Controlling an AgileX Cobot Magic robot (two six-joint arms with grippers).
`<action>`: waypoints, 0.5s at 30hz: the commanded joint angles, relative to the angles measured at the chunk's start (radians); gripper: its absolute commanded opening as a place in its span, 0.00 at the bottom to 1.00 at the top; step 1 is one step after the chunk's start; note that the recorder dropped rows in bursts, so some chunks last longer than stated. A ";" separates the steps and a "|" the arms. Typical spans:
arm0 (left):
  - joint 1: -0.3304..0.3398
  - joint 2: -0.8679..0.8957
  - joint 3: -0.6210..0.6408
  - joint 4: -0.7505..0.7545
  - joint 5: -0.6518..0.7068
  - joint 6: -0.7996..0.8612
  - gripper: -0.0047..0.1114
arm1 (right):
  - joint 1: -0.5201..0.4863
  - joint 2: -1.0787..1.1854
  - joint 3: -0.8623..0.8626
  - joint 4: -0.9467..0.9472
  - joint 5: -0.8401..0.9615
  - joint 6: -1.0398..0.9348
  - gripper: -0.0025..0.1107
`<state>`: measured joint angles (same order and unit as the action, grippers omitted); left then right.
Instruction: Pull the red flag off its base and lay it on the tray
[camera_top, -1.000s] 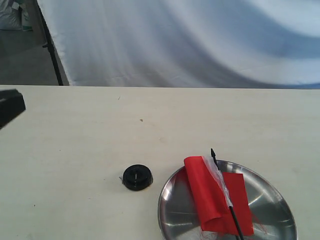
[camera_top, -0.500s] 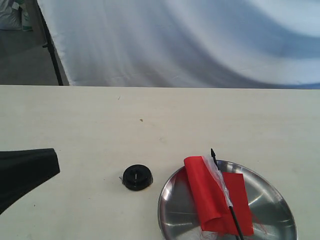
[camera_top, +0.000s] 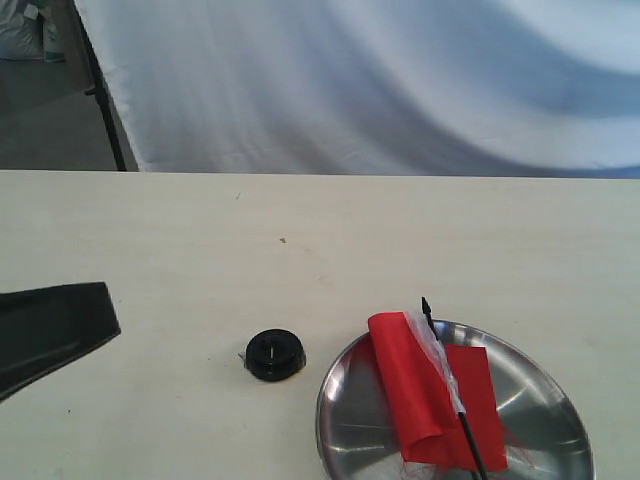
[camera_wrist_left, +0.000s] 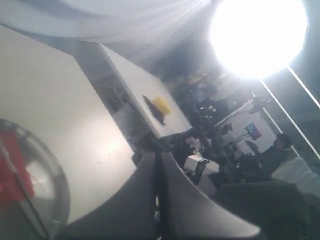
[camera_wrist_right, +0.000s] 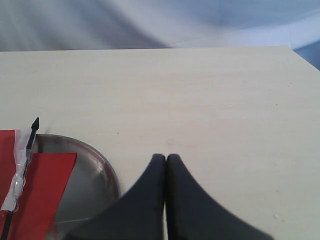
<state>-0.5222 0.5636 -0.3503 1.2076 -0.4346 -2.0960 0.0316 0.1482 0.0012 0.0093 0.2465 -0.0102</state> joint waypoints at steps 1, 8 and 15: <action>0.000 -0.004 0.006 -0.200 0.027 -0.038 0.04 | -0.003 -0.004 -0.001 -0.003 0.006 -0.003 0.02; 0.000 -0.004 0.006 -0.743 0.068 0.487 0.04 | -0.003 -0.004 -0.001 -0.003 0.006 -0.003 0.02; 0.000 0.000 0.006 -1.116 0.546 1.741 0.04 | -0.003 -0.004 -0.001 -0.003 0.006 -0.003 0.02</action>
<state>-0.5222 0.5636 -0.3503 0.1570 0.0316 -0.4453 0.0316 0.1482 0.0012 0.0093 0.2465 -0.0102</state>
